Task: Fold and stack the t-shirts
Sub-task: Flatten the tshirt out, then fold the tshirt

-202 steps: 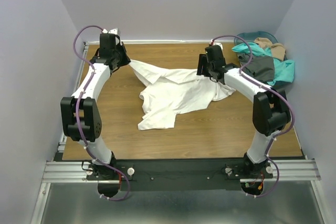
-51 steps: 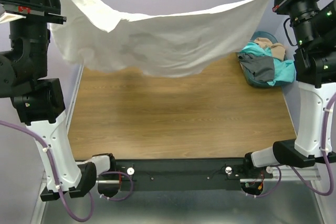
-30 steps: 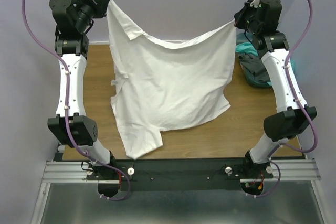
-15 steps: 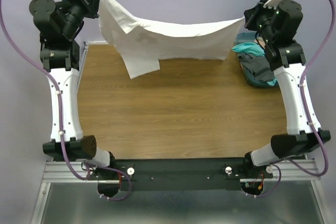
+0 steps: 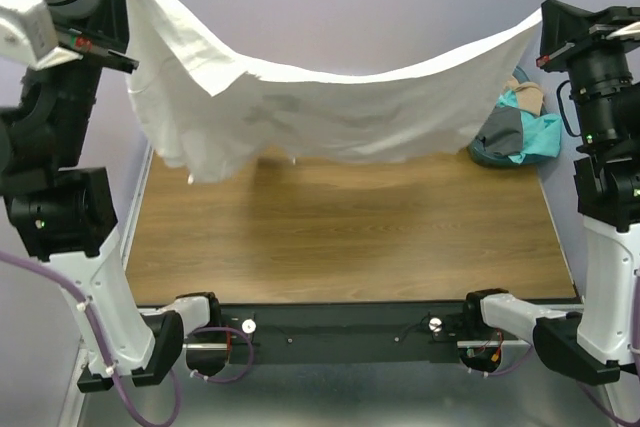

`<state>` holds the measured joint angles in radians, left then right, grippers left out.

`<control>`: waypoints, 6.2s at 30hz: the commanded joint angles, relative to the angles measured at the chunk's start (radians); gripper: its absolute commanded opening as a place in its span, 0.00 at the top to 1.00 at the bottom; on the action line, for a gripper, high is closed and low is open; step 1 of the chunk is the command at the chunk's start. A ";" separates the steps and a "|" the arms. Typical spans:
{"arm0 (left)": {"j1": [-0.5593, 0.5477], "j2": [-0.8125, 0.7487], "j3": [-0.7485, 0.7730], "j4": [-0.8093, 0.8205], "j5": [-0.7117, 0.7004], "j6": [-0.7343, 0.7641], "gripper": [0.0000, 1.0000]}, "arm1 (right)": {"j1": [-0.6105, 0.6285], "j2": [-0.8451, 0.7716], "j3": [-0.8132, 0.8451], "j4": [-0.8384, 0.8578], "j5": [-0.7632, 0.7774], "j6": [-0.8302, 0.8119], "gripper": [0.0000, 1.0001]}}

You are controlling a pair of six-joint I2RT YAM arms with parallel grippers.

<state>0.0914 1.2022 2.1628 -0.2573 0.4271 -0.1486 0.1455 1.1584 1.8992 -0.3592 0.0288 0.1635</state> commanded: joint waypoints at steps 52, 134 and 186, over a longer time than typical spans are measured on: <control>-0.047 0.737 -0.675 -0.234 -0.197 -0.114 0.02 | 0.114 0.793 -0.542 0.152 -0.247 0.107 0.06; -0.045 1.031 -0.528 -0.158 -0.085 -0.184 0.02 | 0.088 0.968 -0.454 0.095 -0.268 0.195 0.06; -0.157 0.215 -1.163 -0.347 -0.585 -0.405 0.11 | 0.074 0.656 -0.540 -0.052 -0.148 0.251 0.01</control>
<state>-0.0250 1.4952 1.0119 -0.5442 -0.1364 -0.4522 0.2325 1.8751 1.4181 -0.3714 -0.1585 0.3782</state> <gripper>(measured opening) 0.916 0.991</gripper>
